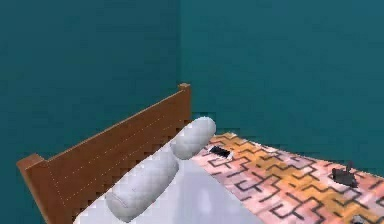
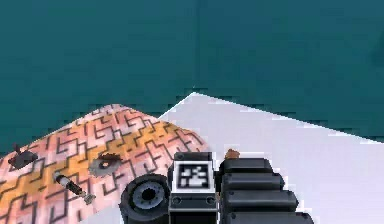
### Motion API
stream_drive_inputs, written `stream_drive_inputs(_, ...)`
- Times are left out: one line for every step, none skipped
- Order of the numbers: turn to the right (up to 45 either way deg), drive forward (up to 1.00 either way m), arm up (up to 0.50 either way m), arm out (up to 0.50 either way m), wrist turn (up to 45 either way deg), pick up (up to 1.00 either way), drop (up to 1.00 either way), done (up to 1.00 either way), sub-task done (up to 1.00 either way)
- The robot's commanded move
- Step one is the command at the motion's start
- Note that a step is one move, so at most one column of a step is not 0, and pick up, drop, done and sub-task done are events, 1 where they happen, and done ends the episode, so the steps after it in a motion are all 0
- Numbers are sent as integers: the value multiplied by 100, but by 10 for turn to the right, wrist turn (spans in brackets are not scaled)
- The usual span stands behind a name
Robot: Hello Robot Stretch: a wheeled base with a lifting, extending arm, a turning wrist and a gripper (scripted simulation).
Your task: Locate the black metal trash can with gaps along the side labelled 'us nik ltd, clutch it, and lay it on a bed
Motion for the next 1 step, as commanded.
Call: stream_drive_inputs(450,0,0,0,0,0,0,0,0)
